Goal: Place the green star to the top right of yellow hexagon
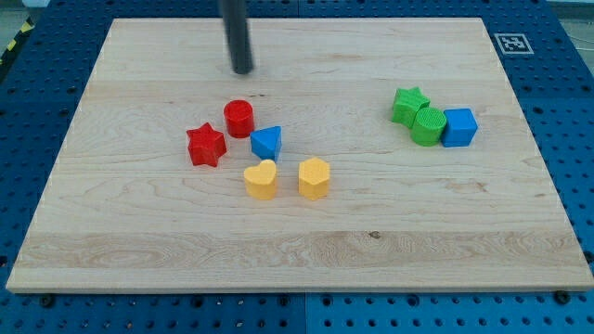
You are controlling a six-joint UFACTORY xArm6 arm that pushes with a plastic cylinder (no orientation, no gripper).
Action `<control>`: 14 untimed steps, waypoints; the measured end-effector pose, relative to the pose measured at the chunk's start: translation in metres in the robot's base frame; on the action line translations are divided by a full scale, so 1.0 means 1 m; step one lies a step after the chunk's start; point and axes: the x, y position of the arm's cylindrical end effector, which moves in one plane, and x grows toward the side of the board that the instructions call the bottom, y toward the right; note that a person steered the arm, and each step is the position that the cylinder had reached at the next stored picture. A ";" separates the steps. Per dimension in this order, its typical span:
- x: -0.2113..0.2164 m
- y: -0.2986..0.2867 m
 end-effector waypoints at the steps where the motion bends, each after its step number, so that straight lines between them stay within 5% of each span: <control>1: 0.019 0.053; 7: 0.090 0.250; 9: 0.076 0.226; 10: 0.029 0.249; 11: 0.025 0.341; 12: 0.086 0.374; 13: 0.119 0.354; 14: 0.093 0.321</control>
